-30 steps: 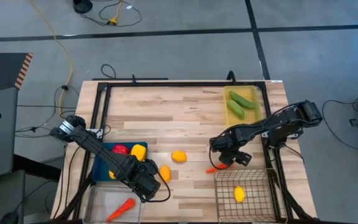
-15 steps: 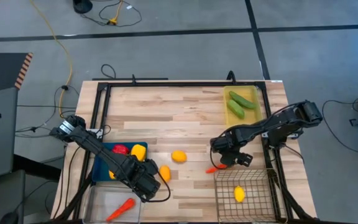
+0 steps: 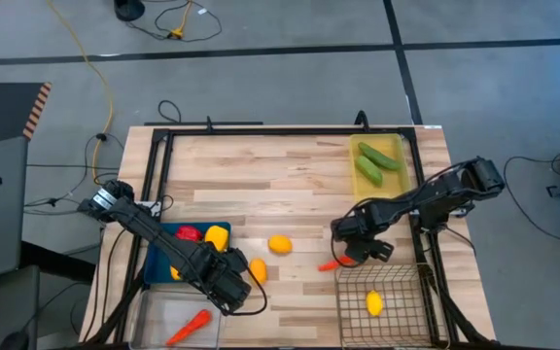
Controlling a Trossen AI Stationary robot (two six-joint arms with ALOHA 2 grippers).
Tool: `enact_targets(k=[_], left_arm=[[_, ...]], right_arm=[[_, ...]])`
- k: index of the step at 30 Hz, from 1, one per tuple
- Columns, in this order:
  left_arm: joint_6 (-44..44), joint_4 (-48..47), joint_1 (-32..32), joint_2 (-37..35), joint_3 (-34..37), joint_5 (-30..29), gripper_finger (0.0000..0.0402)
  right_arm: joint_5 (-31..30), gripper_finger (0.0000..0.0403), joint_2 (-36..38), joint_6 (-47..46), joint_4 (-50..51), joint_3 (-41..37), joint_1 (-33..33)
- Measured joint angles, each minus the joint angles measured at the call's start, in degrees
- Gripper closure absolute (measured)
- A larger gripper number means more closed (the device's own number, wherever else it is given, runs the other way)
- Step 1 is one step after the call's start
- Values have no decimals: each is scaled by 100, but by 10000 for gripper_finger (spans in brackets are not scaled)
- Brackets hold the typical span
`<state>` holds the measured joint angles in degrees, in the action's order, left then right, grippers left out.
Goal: Sort produce into baskets
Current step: Put the orange carrot into the transparent bin
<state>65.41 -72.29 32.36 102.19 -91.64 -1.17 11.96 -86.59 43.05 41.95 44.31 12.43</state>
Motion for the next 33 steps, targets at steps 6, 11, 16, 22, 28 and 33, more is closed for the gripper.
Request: enact_targets(k=[6, 11, 16, 22, 28, 33], left_arm=[[0, 2, -7, 0, 0, -43, 156], [0, 2, -11, 0, 0, -70, 156], [0, 2, -11, 0, 0, -79, 156], [0, 0, -11, 0, 0, -81, 156], [-2, 2, -11, 0, 0, -81, 156], [-2, 2, -11, 0, 0, -81, 156]], right_arm=[[29, 122, 0, -253, -257, -82, 30], [29, 122, 0, -365, -406, -82, 30], [129, 122, 0, -376, -416, -82, 28], [167, 122, 0, -376, -520, -82, 31], [169, 126, 0, -374, -522, -82, 30], [171, 155, 0, -374, -520, -82, 30]])
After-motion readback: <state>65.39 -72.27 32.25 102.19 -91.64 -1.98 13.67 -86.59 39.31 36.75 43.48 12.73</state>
